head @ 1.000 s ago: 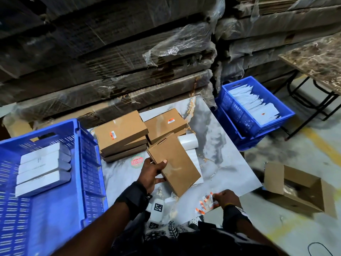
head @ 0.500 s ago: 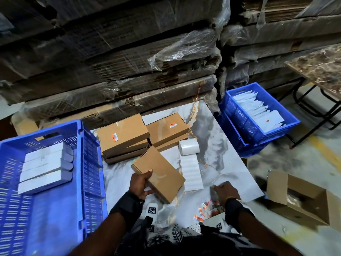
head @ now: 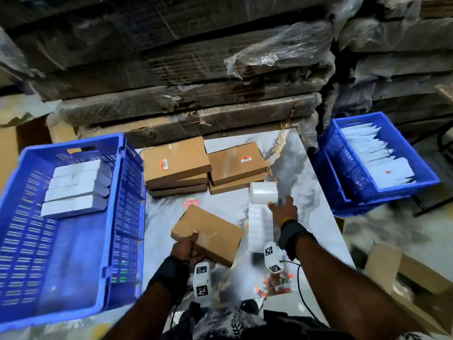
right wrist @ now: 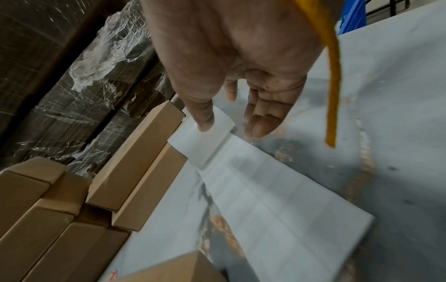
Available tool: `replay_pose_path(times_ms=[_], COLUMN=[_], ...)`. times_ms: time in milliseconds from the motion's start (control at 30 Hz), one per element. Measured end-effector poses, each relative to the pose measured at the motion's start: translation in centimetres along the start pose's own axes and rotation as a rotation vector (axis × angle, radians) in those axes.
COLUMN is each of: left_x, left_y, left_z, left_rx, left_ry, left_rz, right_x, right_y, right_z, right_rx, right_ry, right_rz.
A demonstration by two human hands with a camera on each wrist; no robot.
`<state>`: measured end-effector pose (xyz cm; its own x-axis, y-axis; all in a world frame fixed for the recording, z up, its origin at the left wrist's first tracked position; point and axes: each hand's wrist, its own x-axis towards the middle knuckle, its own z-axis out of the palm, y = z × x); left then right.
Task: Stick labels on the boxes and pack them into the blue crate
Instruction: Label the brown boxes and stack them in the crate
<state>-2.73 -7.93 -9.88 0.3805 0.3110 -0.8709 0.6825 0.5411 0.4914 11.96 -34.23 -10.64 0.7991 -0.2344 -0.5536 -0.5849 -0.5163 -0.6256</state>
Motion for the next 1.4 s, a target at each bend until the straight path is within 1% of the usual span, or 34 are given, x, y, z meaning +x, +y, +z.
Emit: replay_pose_path(times_ms=[67,133,267,333,400,467,567,633,700,767,833,867,933,967,1033,1100,1200,1267,1400], left_x=[0.1,0.4,0.5,0.0,0.2,0.3,0.7,0.6,0.6,0.3,-0.4,-0.7,-2.0,-2.8,-4.5,-5.9,-7.1,-7.5,-8.0], left_y=[-0.7,-1.5,-2.9,-3.2,-3.5,-3.7,-3.6,-3.4,-3.3,-3.0,-2.3,-1.7,0.2,1.4,3.7,5.5,7.3,8.1,8.9], left_z=[0.1,0.0,0.0,0.1,0.2,0.4,0.8,0.8,0.5,0.1,0.0,0.1,1.1,1.8,3.8,5.7,7.8,8.5,9.3], left_rx=[0.003,-0.016,-0.092,-0.094,-0.085,-0.102,-0.203,-0.184,-0.165,-0.097,-0.01,0.042,0.151,0.169,0.246,0.307,0.171,0.11,0.124], left_ry=[0.032,0.028,0.024,0.017,0.0,-0.014,-0.035,-0.038,-0.035,0.007,0.103,0.129,0.085,0.031,-0.109,-0.249,-0.431,-0.466,-0.455], left_rz=[-0.031,-0.079,-0.11,-0.114,-0.121,-0.148,-0.187,-0.191,-0.171,-0.143,-0.045,0.023,0.15,0.187,0.228,0.239,0.231,0.287,0.474], right_x=[1.2,2.3,3.4,3.7,3.4,3.0,1.7,0.5,-0.6,-1.2,-2.0,-2.6,-4.0,-4.7,-6.1,-7.0,-8.1,-8.7,-9.4], right_y=[-0.8,-1.3,-1.8,-1.7,-1.7,-1.8,-2.5,-3.0,-3.7,-4.2,-4.8,-5.1,-5.6,-5.5,-5.5,-5.1,-4.5,-4.1,-3.1], right_z=[0.0,-0.1,0.0,0.3,0.5,0.8,0.9,0.8,0.4,-0.1,-0.6,-0.8,-1.0,-1.1,-1.3,-1.0,-0.9,-1.3,-1.9], right_rx=[-0.01,-0.032,-0.087,-0.158,-0.211,-0.177,-0.139,-0.117,-0.06,0.018,0.143,0.211,0.305,0.355,0.444,0.469,0.418,0.387,0.34], right_ry=[0.005,0.003,-0.04,-0.067,-0.075,-0.048,0.039,0.036,0.014,-0.028,-0.118,-0.159,-0.225,-0.261,-0.357,-0.458,-0.544,-0.582,-0.619], right_rz=[0.008,0.024,0.039,0.01,-0.054,-0.108,-0.137,-0.17,-0.222,-0.262,-0.269,-0.28,-0.325,-0.351,-0.392,-0.43,-0.502,-0.531,-0.55])
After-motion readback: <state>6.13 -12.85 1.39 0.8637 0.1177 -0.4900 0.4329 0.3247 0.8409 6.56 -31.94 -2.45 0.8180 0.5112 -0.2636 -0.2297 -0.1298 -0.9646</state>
